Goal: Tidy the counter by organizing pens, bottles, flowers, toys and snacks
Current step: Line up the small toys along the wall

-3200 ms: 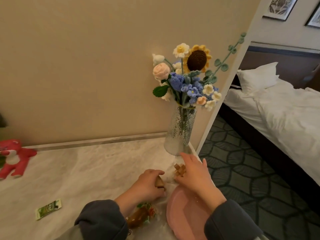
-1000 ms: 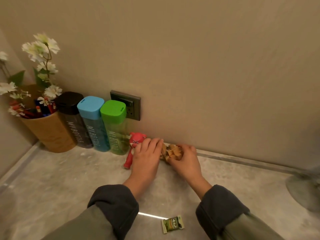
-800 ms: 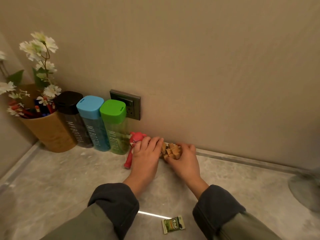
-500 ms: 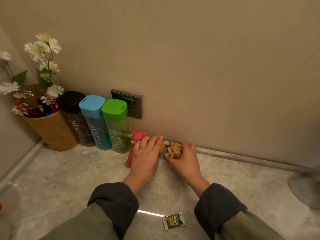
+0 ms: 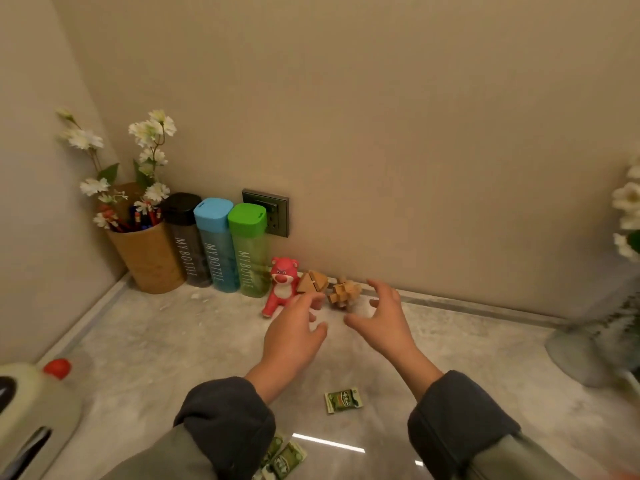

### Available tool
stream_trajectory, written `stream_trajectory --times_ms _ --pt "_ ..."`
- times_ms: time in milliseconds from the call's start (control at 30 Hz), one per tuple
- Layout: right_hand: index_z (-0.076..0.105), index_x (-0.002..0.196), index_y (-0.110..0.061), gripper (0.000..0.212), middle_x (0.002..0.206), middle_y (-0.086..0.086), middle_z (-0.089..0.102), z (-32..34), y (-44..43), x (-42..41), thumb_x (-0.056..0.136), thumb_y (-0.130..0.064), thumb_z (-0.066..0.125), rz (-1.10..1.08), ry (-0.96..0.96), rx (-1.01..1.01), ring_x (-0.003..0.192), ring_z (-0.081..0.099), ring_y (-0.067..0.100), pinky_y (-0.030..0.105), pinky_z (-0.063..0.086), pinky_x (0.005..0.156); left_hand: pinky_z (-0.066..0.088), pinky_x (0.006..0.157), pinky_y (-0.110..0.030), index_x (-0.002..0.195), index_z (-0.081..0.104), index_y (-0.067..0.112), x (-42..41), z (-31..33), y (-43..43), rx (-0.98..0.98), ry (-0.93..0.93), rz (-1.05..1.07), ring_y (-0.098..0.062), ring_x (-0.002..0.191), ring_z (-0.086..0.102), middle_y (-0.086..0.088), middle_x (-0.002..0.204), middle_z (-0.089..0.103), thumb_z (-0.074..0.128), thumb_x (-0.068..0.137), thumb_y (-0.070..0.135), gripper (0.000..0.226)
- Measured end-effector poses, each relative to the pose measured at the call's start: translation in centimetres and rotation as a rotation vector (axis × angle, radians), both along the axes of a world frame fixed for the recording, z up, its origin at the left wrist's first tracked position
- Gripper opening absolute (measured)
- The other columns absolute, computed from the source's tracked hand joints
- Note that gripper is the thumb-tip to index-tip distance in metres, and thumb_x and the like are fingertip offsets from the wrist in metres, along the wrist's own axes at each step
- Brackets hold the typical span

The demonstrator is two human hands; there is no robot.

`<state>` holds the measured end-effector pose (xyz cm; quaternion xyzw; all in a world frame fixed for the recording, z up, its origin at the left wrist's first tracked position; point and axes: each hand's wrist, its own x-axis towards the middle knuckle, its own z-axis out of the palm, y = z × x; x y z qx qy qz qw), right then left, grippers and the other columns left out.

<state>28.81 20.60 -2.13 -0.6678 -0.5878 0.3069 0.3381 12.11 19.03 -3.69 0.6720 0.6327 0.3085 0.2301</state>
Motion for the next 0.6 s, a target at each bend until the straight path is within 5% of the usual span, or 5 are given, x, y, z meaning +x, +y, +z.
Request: stream_trajectory --times_ms 600 --pt "0.040 0.139 -0.029 0.072 0.138 -0.005 0.040 -1.2 -9.7 0.5 0.077 -0.026 0.076 0.211 0.077 -0.086 0.111 0.051 0.008 0.011 0.043 0.067 0.050 0.072 -0.021 0.112 0.051 0.047 0.7 -1.3 -11.1 -0.085 -0.114 0.089 0.007 0.088 0.055 0.025 0.106 0.054 0.068 0.080 0.033 0.039"
